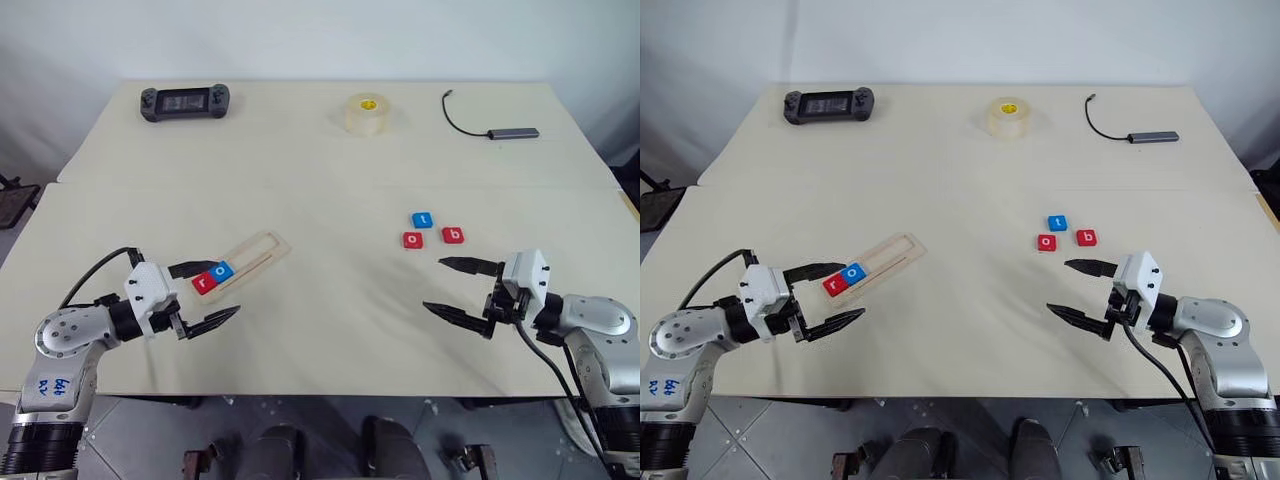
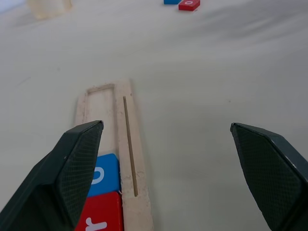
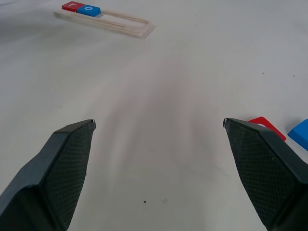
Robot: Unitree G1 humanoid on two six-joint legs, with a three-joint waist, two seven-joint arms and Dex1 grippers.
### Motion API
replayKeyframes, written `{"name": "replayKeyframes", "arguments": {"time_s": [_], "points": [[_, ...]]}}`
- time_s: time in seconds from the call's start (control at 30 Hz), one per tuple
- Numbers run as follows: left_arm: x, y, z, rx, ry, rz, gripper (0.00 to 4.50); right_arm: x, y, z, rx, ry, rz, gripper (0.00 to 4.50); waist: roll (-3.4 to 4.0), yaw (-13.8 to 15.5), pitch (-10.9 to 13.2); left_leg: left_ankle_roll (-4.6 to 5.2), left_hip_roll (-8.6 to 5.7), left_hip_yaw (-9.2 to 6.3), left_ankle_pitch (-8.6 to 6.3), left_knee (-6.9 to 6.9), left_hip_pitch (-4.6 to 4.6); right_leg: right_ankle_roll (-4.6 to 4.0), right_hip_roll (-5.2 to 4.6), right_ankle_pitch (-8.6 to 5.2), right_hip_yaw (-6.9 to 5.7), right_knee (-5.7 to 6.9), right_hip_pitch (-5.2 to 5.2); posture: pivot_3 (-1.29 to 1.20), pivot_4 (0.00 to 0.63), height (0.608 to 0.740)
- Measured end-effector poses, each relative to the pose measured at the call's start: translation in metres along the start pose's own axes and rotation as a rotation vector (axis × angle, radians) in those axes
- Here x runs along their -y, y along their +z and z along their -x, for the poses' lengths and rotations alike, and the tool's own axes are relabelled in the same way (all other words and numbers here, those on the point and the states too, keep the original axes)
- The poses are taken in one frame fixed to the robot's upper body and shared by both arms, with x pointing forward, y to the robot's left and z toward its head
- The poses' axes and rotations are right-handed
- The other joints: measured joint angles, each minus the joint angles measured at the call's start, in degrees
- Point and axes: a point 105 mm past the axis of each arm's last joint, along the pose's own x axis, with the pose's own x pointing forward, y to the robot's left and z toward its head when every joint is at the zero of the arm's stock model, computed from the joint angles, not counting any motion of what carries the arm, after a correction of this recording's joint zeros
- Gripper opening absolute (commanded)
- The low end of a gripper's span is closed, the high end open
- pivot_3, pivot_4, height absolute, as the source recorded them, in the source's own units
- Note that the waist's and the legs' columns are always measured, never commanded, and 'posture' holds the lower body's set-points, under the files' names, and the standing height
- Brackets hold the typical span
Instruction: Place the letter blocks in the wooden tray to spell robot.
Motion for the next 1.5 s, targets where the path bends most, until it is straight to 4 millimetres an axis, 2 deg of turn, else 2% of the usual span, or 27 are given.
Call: {"name": "replayKeyframes", "arguments": {"time_s": [0.23,0.4,0.6,0.67,0.77,0.9,1.13,1.3,1.4,1.5], "points": [[0.002,-0.001,0.003,0.028,0.031,0.072,4.5,0.002,-0.001,-0.001,0.013,-0.002,0.001,4.46,0.0,-0.02,0.0,0.0,0.01,-0.01,0.0,0.0,0.0,0.0,-0.01,0.0,0.0,0.0,0.0,0.0,0.15,0.74],[-0.002,-0.014,0.034,0.021,0.214,0.137,4.5,-0.002,0.013,-0.025,0.119,0.04,-0.021,4.46,0.0,-0.57,0.0,-0.1,0.2,0.05,-0.05,0.0,0.05,-0.06,0.09,-0.03,-0.04,0.0,-0.02,0.0,0.15,0.74],[0.001,-0.043,0.077,-0.016,0.481,0.218,4.5,-0.016,0.052,-0.059,0.278,0.116,0.008,4.46,-0.02,0.16,-0.01,-0.12,0.16,-0.04,-0.07,0.02,0.02,-0.07,0.05,-0.04,-0.05,-0.02,0.0,0.0,0.15,0.74],[0.002,-0.051,0.088,-0.04,0.527,0.231,4.5,-0.02,0.059,-0.063,0.296,0.132,0.019,4.46,-0.03,0.78,-0.01,-0.11,0.15,-0.04,-0.09,0.02,0.01,-0.08,0.04,-0.04,-0.07,-0.04,0.0,0.0,0.15,0.74],[0.005,-0.06,0.094,-0.053,0.536,0.248,4.5,-0.024,0.06,-0.065,0.298,0.157,0.023,4.46,-0.04,1.35,-0.02,-0.06,0.12,-0.03,-0.13,0.03,0.01,-0.08,0.03,-0.04,-0.07,-0.04,0.0,0.0,0.15,0.74],[-0.005,-0.055,0.081,-0.015,0.486,0.231,4.5,-0.027,0.056,-0.063,0.277,0.175,0.017,4.46,-0.04,1.46,-0.02,-0.05,0.08,-0.03,-0.13,0.03,0.0,-0.08,0.01,-0.04,-0.08,-0.01,0.0,0.0,0.15,0.74],[-0.034,-0.036,0.031,0.06,0.286,0.202,4.5,-0.032,0.032,-0.043,0.161,0.188,-0.042,4.46,-0.06,0.87,-0.04,-0.03,0.04,0.06,-0.14,0.02,0.02,-0.08,0.04,-0.04,-0.08,0.05,-0.05,0.0,0.15,0.74],[-0.032,-0.041,-0.001,0.032,0.143,0.221,4.5,-0.031,0.03,-0.042,0.155,0.171,-0.048,4.46,-0.07,-0.07,-0.04,-0.03,0.06,0.08,-0.13,0.02,0.04,-0.08,0.07,-0.04,-0.11,0.12,-0.05,0.0,0.15,0.74],[-0.032,-0.049,-0.008,-0.006,0.11,0.233,4.5,-0.03,0.029,-0.041,0.153,0.158,-0.05,4.46,-0.07,-0.2,-0.04,-0.03,0.06,0.08,-0.13,0.02,0.03,-0.08,0.07,-0.04,-0.11,0.13,-0.08,0.0,0.15,0.74],[-0.037,-0.053,-0.006,-0.036,0.121,0.22,4.5,-0.033,0.028,-0.039,0.151,0.15,-0.052,4.46,-0.08,-0.11,-0.04,-0.03,0.06,0.08,-0.13,0.05,0.03,-0.07,0.05,-0.04,-0.11,0.14,-0.07,0.0,0.15,0.74]]}}
